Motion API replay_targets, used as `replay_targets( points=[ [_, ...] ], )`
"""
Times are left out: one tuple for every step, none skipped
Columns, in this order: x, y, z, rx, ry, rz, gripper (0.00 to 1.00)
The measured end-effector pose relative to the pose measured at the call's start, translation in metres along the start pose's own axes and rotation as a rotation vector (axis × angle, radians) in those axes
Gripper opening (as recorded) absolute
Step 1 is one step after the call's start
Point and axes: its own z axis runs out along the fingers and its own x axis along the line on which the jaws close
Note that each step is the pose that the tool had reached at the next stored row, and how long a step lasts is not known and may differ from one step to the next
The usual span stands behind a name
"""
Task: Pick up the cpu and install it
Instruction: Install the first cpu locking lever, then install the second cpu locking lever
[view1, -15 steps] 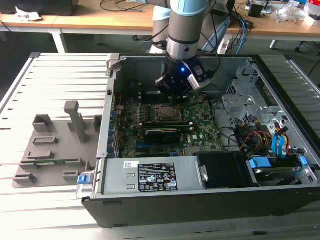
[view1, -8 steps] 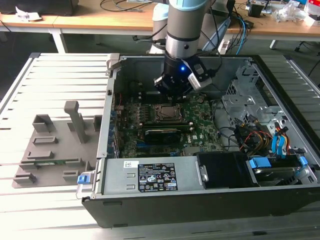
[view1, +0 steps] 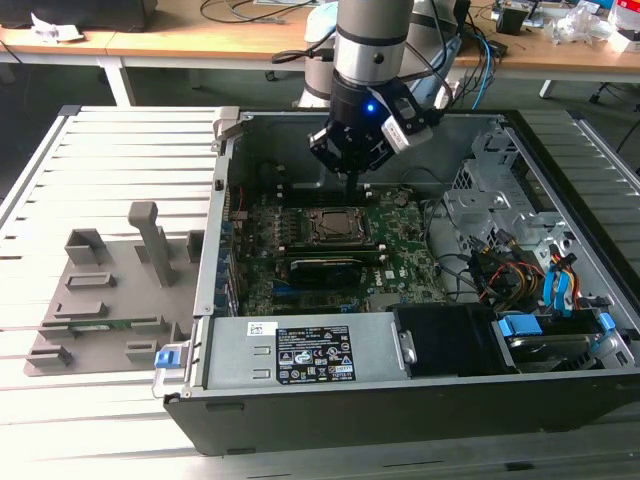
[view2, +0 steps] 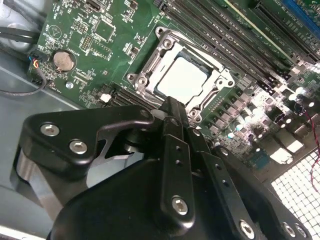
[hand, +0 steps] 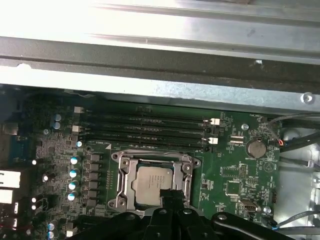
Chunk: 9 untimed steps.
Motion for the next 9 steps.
replay_targets(
  points=[
    [0.0000, 0.0000, 0.0000, 0.0000, 0.0000, 0.000, 0.11],
    [0.0000, 0.0000, 0.0000, 0.0000, 0.0000, 0.000, 0.11],
    [0.0000, 0.0000, -0.0001, 0.0000, 0.0000, 0.000, 0.11],
    [0.0000, 0.0000, -0.0001, 0.0001, 0.0000, 0.000, 0.11],
    [0.0001, -0.0008, -0.0002, 0.0004, 0.0002, 0.000, 0.11],
    [0.0005, -0.0062, -0.0001, 0.0001, 0.0000, 0.000, 0.11],
    [0.0008, -0.0097, -0.0001, 0.0001, 0.0001, 0.000, 0.11],
    [0.0010, -0.0131, -0.0001, 0.0002, 0.0001, 0.000, 0.11],
    [0.0016, -0.0214, -0.0001, 0.0001, 0.0001, 0.000, 0.11]
  ],
)
